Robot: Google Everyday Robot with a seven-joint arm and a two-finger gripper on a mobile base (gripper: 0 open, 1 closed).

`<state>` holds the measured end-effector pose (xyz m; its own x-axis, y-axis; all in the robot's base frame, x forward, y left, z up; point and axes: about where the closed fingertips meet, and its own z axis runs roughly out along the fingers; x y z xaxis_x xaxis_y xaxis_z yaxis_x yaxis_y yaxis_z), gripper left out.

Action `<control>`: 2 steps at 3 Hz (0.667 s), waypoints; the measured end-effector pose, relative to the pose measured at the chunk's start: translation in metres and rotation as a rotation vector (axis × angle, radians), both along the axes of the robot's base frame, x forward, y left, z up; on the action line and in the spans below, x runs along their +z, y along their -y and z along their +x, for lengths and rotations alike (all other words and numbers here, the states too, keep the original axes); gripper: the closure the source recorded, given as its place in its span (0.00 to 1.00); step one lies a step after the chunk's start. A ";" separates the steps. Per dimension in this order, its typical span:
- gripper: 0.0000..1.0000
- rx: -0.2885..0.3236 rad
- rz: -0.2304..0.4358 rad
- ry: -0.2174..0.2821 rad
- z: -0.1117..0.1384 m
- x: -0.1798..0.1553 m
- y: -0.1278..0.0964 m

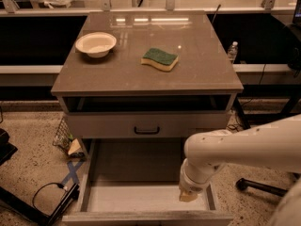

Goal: Open middle drawer

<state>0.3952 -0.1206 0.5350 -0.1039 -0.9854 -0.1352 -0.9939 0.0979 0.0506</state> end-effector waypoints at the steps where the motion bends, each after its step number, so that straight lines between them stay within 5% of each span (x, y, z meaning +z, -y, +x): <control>1: 0.85 0.027 0.073 0.066 0.009 -0.010 0.012; 2: 1.00 0.084 0.081 0.090 0.004 -0.010 0.027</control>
Offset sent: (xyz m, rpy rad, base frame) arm 0.0081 -0.0112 -0.0091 0.0684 -0.0615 0.0231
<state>0.3988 -0.1476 0.5246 -0.0053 -0.9757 -0.2193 -0.9993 0.0133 -0.0349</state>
